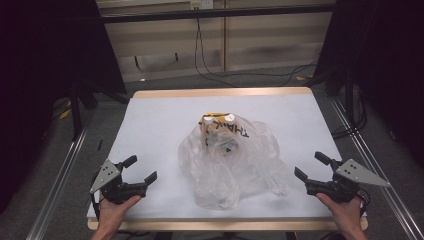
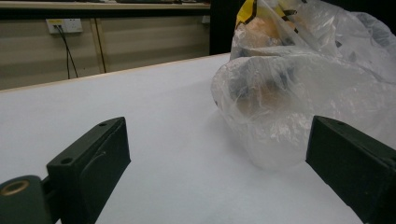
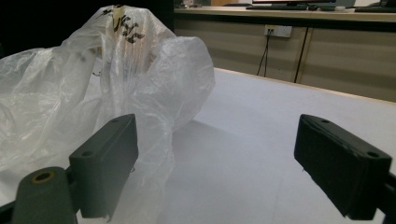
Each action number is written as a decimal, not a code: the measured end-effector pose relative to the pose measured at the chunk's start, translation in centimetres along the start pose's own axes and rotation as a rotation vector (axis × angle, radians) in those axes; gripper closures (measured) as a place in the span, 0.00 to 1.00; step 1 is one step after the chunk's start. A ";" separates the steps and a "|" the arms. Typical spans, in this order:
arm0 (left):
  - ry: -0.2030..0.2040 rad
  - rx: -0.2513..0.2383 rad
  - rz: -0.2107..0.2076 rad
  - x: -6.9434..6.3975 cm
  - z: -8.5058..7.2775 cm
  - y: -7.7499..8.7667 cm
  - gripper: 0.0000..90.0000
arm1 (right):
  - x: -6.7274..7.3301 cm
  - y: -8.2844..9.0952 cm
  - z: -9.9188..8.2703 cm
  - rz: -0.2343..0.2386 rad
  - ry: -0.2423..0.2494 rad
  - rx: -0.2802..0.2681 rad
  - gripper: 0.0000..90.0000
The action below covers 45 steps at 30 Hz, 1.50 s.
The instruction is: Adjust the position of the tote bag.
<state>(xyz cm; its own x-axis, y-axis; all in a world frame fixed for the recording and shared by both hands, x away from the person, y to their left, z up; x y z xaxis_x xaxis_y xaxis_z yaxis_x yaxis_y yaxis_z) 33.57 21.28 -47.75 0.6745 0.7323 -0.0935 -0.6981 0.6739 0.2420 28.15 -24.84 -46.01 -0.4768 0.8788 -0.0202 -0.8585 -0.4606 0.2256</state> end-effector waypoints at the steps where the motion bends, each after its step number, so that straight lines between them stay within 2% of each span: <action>1: -0.005 0.003 -0.005 -0.2 0.0 0.0 0.07 | 0.0 0.0 0.0 0.003 0.008 0.003 0.15; 3: -0.016 0.006 0.002 -0.3 0.0 0.0 0.07 | 0.1 0.0 0.0 0.005 0.002 0.002 0.15; 5: -0.023 0.038 -0.030 -1.3 -0.2 -0.3 0.05 | 0.4 -0.1 -0.2 0.028 0.012 0.021 0.21; 9: -0.080 0.057 -0.053 -2.2 -0.2 -0.7 0.06 | 0.5 -0.3 -0.5 0.047 0.001 0.040 0.20; 13: -0.076 0.059 -0.058 -2.3 -0.1 -0.8 0.07 | 0.5 -0.4 -0.7 0.056 -0.014 0.048 0.20; 15: -0.067 0.064 -0.050 -2.2 -0.1 -0.7 0.06 | 0.5 -0.3 -0.8 0.062 -0.011 0.050 0.21; 16: -0.053 0.066 -0.058 -2.5 -0.1 -0.7 0.06 | 0.6 -0.3 -0.8 0.072 -0.012 0.054 0.22; 18: -0.060 0.067 -0.061 -2.5 -0.1 -0.8 0.06 | 0.8 -0.4 -0.9 0.084 -0.015 0.063 0.23; 19: -0.063 0.077 -0.072 -3.2 -0.2 -0.9 0.07 | 0.8 -0.4 -0.9 0.086 -0.018 0.063 0.23; 21: -0.068 0.078 -0.074 -3.4 -0.2 -0.9 0.07 | 0.9 -0.4 -1.0 0.094 -0.004 0.069 0.24; 22: -0.071 0.082 -0.102 -4.1 -0.3 -1.1 0.08 | 1.1 -0.4 -1.0 0.102 -0.008 0.071 0.24; 25: -0.094 0.091 -0.110 -4.8 -0.3 -1.1 0.10 | 1.4 -0.5 -1.0 0.116 0.000 0.077 0.26; 28: -0.125 0.091 -0.157 -6.5 -0.2 -1.0 0.12 | 2.0 -0.7 -1.0 0.145 0.006 0.090 0.29; 35: -0.118 0.074 -0.219 -8.6 0.4 -0.6 0.18 | 3.0 -0.9 -1.0 0.192 0.024 0.112 0.38; 39: -0.119 0.084 -0.232 -9.4 0.4 -0.5 0.20 | 3.6 -0.9 -1.0 0.212 0.039 0.120 0.40; 40: -0.131 0.088 -0.251 -10.0 0.5 -0.6 0.20 | 3.8 -1.0 -1.0 0.228 0.047 0.120 0.42; 42: -0.129 0.089 -0.279 -10.7 0.6 -0.9 0.21 | 4.1 -1.2 -1.0 0.234 0.049 0.126 0.43; 45: -0.141 0.094 -0.281 -11.3 0.8 -1.4 0.21 | 4.3 -1.4 -1.1 0.247 0.057 0.131 0.44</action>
<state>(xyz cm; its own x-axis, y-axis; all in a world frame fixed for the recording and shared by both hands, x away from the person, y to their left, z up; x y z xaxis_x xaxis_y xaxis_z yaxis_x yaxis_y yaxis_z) 27.14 11.96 -46.26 0.8687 0.4940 -0.0357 -0.4595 0.8306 0.3145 27.04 -20.55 -47.47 -0.6818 0.7315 -0.0029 -0.6848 -0.6368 0.3543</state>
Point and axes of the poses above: each handheld gripper's, and its own axes: y roughly backward along the jaws, z roughly out of its top, x roughly to its left, the point moved 10 cm from there along -y, roughly forward along the jaws, and after that the axes turned 3 degrees about y, right-handed, at the moved point
